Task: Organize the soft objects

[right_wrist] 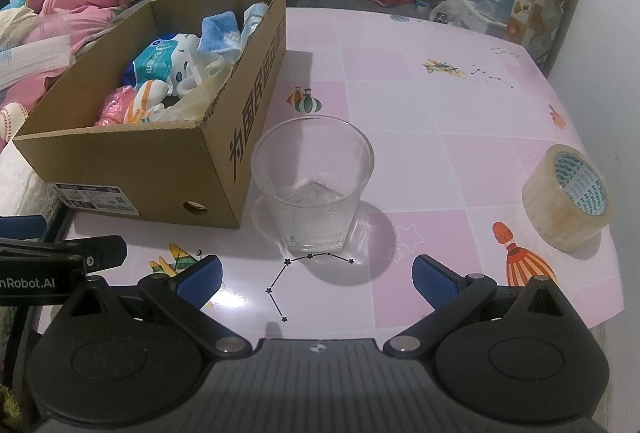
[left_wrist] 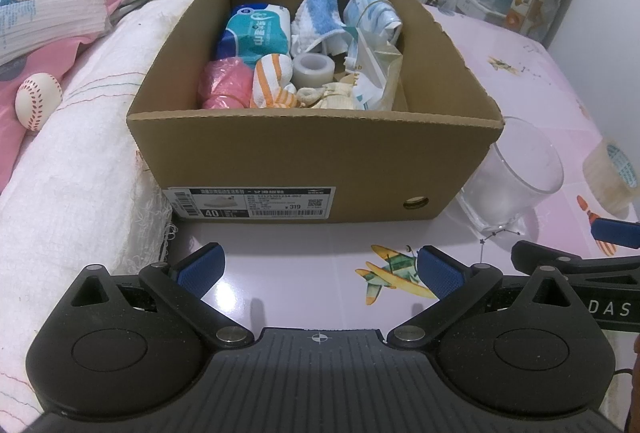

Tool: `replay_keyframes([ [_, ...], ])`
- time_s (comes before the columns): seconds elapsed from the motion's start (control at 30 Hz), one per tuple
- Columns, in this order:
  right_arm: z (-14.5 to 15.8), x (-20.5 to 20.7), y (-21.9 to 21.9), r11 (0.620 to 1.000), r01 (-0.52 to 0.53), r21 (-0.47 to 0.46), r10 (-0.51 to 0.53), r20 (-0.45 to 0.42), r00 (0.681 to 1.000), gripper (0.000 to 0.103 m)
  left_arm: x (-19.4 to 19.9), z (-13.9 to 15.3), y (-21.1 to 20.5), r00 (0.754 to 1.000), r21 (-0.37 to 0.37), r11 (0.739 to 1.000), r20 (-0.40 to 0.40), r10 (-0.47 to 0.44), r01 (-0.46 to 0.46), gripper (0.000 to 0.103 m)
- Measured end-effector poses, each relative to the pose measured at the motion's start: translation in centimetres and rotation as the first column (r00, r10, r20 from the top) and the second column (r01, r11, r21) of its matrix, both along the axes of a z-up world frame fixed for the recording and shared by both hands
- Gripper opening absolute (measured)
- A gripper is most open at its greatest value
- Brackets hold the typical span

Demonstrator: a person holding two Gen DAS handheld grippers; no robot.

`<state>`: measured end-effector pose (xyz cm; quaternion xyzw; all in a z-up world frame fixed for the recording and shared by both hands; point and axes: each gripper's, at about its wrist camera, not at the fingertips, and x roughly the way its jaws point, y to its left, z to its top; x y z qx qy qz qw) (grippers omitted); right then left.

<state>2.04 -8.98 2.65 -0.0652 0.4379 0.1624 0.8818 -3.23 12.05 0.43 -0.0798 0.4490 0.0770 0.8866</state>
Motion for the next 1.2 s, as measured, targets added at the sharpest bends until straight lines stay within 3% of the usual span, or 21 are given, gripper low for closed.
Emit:
replay_keyframes([
  [1.2, 0.17, -0.3, 0.05, 1.0, 0.001, -0.002, -0.001, 0.004, 1.0, 0.072, -0.04, 0.02, 0.07, 1.0, -0.002, 1.0, -0.001, -0.004, 0.004, 0.103],
])
